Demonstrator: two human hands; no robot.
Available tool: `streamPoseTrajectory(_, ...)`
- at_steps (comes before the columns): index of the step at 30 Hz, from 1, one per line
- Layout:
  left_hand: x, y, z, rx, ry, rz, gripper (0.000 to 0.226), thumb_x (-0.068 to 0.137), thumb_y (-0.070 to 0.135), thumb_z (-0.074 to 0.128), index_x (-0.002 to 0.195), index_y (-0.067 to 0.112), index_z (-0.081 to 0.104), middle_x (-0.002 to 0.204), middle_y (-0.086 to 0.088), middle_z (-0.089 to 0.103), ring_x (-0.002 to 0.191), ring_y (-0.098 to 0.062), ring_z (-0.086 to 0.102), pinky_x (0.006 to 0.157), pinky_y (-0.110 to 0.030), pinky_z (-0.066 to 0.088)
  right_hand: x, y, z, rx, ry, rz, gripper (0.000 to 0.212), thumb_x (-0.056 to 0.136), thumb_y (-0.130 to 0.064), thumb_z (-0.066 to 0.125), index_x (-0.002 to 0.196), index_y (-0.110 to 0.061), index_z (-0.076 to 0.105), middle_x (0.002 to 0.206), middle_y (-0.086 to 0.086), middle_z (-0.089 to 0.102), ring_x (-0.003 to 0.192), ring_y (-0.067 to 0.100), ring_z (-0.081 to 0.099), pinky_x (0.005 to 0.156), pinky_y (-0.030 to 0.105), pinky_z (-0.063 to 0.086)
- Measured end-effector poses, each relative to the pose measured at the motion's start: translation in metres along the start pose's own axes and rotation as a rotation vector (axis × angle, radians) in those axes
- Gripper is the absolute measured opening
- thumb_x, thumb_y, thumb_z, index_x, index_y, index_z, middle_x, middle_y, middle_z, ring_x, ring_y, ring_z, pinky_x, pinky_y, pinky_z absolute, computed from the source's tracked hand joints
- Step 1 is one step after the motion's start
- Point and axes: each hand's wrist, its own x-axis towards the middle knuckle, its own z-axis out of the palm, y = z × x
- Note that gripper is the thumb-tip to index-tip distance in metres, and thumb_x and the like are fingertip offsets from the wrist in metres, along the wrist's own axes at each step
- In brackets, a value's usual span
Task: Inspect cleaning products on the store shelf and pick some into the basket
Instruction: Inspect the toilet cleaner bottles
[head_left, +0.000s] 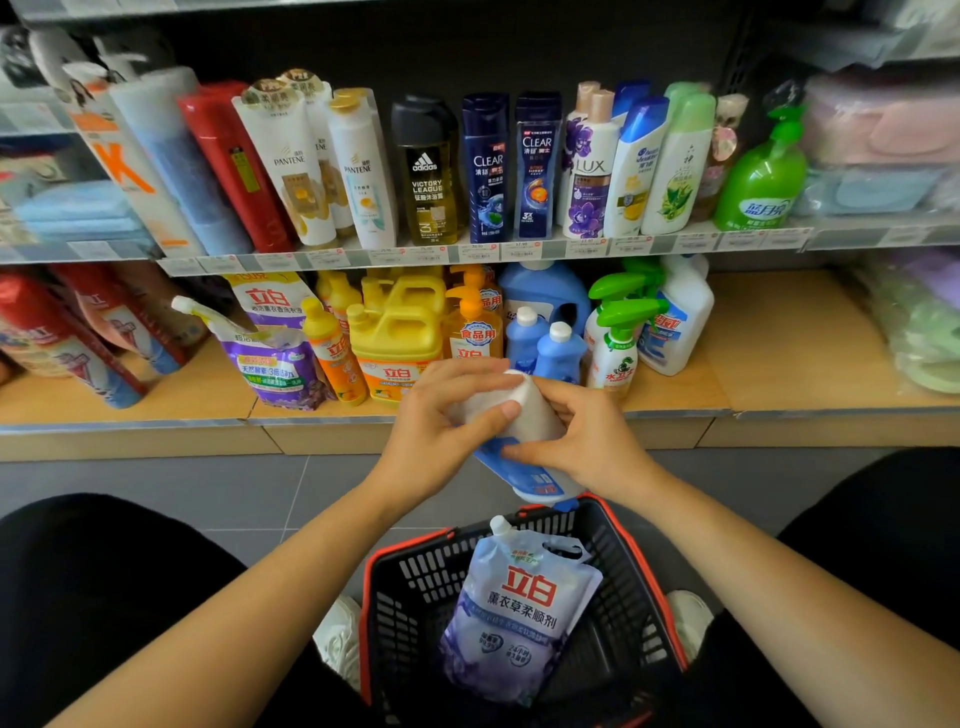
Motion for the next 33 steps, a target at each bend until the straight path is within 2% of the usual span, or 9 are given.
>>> streamPoseTrajectory(4,0.006,-0.005,-0.002,-0.296,0.026,-0.293,0.018,0.084,0.031,0.079,0.102,0.028,0.076,0.109,0.008,0.074,0.106,-0.007,0.067,0.088,-0.027,0.053,-0.002,0.001,0.003,-0.027,-0.050,-0.017,0.073,0.065,-0.039,0.088,0.133,-0.028,0.063,0.122,-0.011,0.070,0.115,0.011,0.065,0.098,0.046,0.054)
streamPoseTrajectory(7,0.008,-0.013,-0.005,-0.360,0.030,-0.350,0.011,0.088,0.027,0.077,0.099,0.028,0.078,0.104,0.005,0.076,0.098,-0.011,0.070,0.079,-0.026,0.057,-0.002,0.001,0.002,0.002,-0.061,-0.014,0.072,0.066,-0.037,0.088,0.133,-0.030,0.063,0.124,-0.012,0.070,0.117,0.011,0.064,0.099,0.045,0.054)
streamPoseTrajectory(10,0.009,-0.020,-0.007,-0.422,0.064,-0.397,0.012,0.093,0.018,0.072,0.102,0.022,0.078,0.104,0.001,0.078,0.096,-0.013,0.071,0.076,-0.024,0.058,-0.001,0.001,-0.002,0.053,-0.046,0.001,0.066,0.067,-0.026,0.090,0.127,-0.037,0.063,0.122,-0.010,0.071,0.115,0.012,0.066,0.098,0.045,0.055)
streamPoseTrajectory(17,0.006,-0.045,-0.013,-0.435,0.090,-0.525,0.027,0.093,0.000,0.065,0.108,0.019,0.076,0.104,0.004,0.078,0.095,-0.008,0.070,0.078,-0.021,0.057,0.005,0.006,-0.024,0.167,0.064,0.042,0.053,0.072,-0.006,0.087,0.119,-0.022,0.067,0.110,-0.005,0.075,0.102,0.011,0.071,0.085,0.032,0.060)
streamPoseTrajectory(23,0.005,-0.066,0.018,-0.349,-0.136,-0.656,0.027,0.091,0.007,0.072,0.112,0.022,0.072,0.111,-0.004,0.075,0.095,-0.008,0.068,0.076,-0.020,0.054,0.013,0.010,-0.041,0.380,0.218,0.067,0.041,0.075,-0.009,0.082,0.113,-0.018,0.068,0.107,0.001,0.077,0.102,0.018,0.073,0.078,0.029,0.060)
streamPoseTrajectory(26,0.002,-0.074,0.036,-0.332,-0.374,-0.669,0.037,0.090,0.018,0.076,0.124,0.028,0.066,0.112,0.008,0.075,0.090,0.004,0.068,0.071,-0.011,0.051,0.017,0.013,-0.048,0.487,0.295,0.080,0.041,0.073,-0.019,0.080,0.113,-0.016,0.067,0.108,0.004,0.076,0.104,0.021,0.072,0.079,0.031,0.059)
streamPoseTrajectory(28,0.000,-0.080,0.047,-0.332,-0.496,-0.685,0.041,0.090,0.025,0.075,0.129,0.031,0.062,0.114,0.011,0.074,0.096,0.001,0.068,0.078,-0.017,0.054,0.019,0.019,-0.054,0.546,0.328,0.097,0.045,0.076,-0.019,0.080,0.118,-0.016,0.064,0.110,0.005,0.076,0.106,0.023,0.071,0.078,0.035,0.059)
streamPoseTrajectory(31,0.003,-0.090,0.058,-0.407,-0.473,-0.688,0.043,0.090,0.017,0.075,0.131,0.018,0.061,0.118,-0.001,0.074,0.109,-0.016,0.069,0.089,-0.029,0.058,0.023,0.027,-0.063,0.594,0.370,0.133,0.066,0.080,-0.020,0.080,0.138,-0.020,0.049,0.119,0.007,0.071,0.113,0.025,0.068,0.078,0.042,0.060)
streamPoseTrajectory(33,0.003,-0.095,0.064,-0.433,-0.412,-0.664,0.045,0.088,0.015,0.077,0.129,0.011,0.061,0.114,-0.008,0.075,0.103,-0.021,0.071,0.087,-0.032,0.059,0.024,0.034,-0.073,0.591,0.388,0.158,0.067,0.081,-0.023,0.080,0.139,-0.031,0.047,0.121,0.002,0.068,0.113,0.020,0.068,0.075,0.039,0.060)
